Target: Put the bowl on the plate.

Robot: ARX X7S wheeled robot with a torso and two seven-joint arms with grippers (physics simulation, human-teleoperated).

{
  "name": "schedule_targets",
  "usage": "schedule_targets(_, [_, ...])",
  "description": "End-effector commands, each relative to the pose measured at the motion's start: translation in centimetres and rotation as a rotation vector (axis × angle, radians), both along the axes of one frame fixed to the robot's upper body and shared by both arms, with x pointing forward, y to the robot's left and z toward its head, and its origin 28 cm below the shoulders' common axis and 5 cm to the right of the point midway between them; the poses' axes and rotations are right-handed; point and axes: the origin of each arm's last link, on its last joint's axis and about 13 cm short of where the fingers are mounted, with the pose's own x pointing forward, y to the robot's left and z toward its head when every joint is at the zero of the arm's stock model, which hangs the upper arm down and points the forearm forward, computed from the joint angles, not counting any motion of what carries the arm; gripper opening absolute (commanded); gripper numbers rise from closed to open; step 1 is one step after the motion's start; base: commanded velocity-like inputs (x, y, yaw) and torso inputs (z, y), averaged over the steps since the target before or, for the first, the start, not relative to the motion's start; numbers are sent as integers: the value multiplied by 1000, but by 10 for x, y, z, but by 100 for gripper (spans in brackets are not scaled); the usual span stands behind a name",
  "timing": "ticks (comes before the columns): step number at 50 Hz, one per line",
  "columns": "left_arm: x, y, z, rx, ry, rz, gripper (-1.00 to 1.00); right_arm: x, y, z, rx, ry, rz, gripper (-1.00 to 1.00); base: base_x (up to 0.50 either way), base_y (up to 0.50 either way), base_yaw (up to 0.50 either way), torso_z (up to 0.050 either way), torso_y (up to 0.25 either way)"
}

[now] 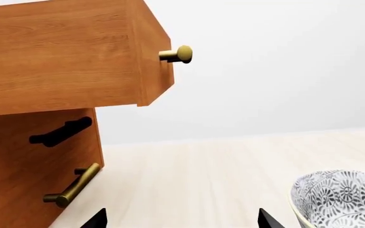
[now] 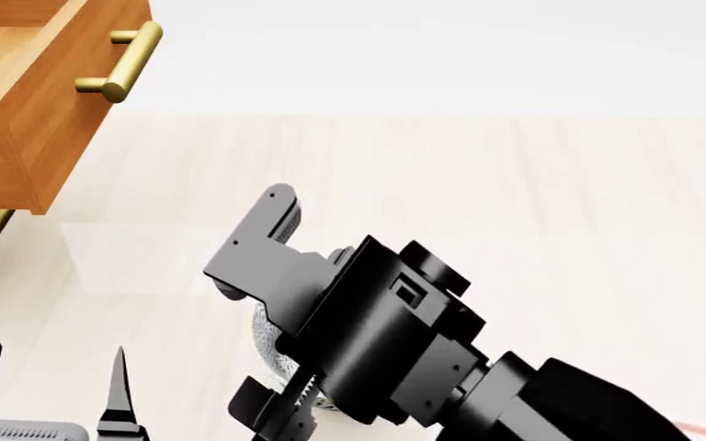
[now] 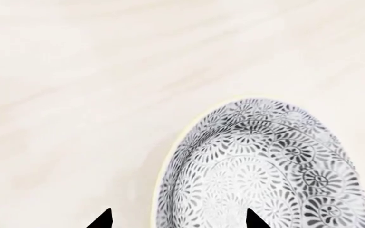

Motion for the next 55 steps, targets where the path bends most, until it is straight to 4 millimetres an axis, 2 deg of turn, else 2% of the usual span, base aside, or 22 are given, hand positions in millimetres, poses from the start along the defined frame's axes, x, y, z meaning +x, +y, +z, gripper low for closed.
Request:
schedule_targets(1, [0,0,0,2,-2,-1,100,4,0,-5,-4,4,-5,100,0,0,0,0,0])
schedule_targets(20, [-1,-1,0,6,-4,0,100,14,0,-22,-8,11,-12,100,0,0,0,0,0])
schedule_targets(55, [-1,-1,1,2,-3,-1,100,15,5,-41,-29,42,7,100,0,0,0,0,0])
